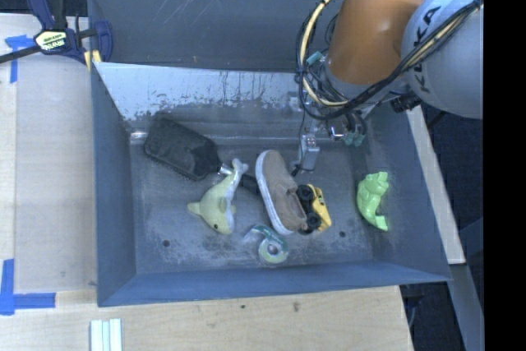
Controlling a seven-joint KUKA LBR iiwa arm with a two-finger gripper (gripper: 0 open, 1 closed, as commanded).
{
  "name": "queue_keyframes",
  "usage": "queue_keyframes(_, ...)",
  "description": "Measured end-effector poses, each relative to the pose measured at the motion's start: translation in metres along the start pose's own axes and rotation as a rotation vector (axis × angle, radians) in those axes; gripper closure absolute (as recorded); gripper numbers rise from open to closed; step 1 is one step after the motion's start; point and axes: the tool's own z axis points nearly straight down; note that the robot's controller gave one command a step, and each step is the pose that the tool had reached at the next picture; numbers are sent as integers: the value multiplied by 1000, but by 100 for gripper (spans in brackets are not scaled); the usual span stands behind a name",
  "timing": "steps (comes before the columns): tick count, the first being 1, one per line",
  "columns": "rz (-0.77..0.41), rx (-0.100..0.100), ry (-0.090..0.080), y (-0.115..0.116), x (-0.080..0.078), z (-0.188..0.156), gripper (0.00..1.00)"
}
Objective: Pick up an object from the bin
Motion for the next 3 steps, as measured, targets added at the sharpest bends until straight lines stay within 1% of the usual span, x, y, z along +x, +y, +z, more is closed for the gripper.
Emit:
queue_keyframes(1, 0, 0, -7, 0, -1, -5, 0)
queue_keyframes(2, 54, 0, -10, 17, 15, 33, 0)
queue_keyframes(3, 62, 0, -8, 45, 4, 56, 0)
